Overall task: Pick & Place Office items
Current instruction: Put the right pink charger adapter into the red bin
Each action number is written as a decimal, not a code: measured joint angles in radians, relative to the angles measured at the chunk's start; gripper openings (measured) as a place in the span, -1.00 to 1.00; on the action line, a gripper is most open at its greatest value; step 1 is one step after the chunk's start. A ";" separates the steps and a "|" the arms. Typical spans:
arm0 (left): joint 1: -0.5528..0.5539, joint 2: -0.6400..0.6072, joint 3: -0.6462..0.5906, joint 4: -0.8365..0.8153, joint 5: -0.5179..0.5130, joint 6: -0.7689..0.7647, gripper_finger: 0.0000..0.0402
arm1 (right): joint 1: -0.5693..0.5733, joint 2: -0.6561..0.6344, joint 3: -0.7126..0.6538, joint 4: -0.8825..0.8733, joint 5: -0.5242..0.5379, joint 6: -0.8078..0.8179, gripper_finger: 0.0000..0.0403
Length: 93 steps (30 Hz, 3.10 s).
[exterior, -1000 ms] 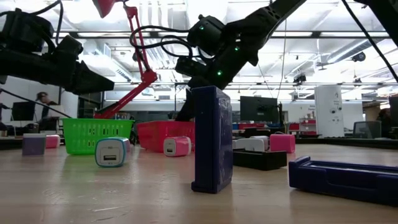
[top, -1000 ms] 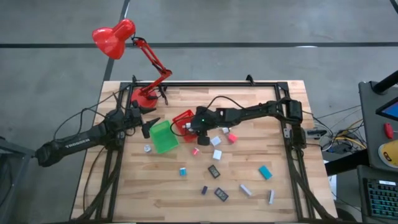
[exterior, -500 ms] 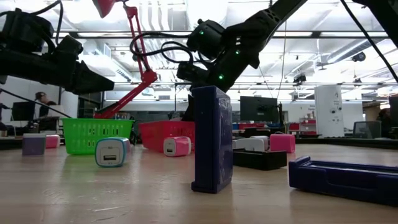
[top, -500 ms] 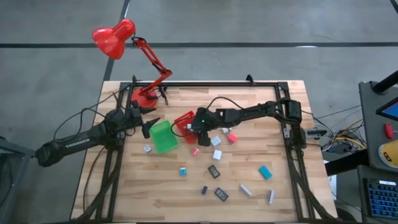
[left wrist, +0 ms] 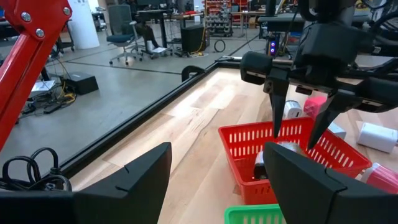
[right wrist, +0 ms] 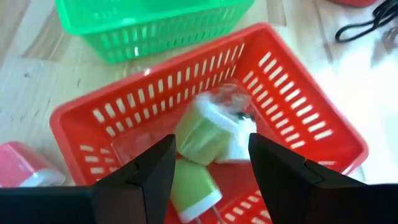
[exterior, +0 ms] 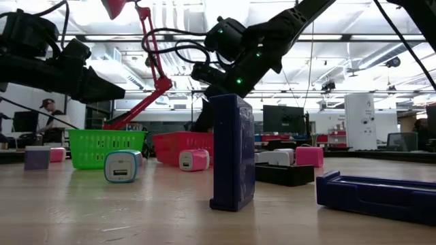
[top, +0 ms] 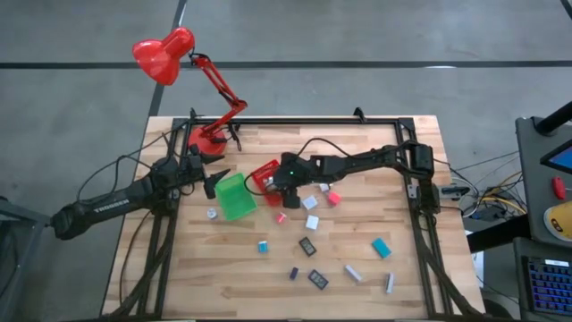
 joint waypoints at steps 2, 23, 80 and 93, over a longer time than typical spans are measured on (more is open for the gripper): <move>0.000 0.000 0.000 0.000 0.000 0.000 0.28 | 0.000 -0.003 0.000 0.007 0.000 -0.002 0.00; 0.000 0.000 0.000 0.000 0.000 0.000 0.28 | 0.047 -0.105 -0.040 0.036 0.114 0.022 0.00; 0.000 0.019 0.000 0.000 0.000 0.000 0.28 | 0.358 -0.516 -0.866 0.180 0.544 0.805 0.00; 0.000 0.019 0.000 0.000 0.000 0.000 0.28 | 0.358 -0.490 -0.864 0.206 0.546 0.793 -0.25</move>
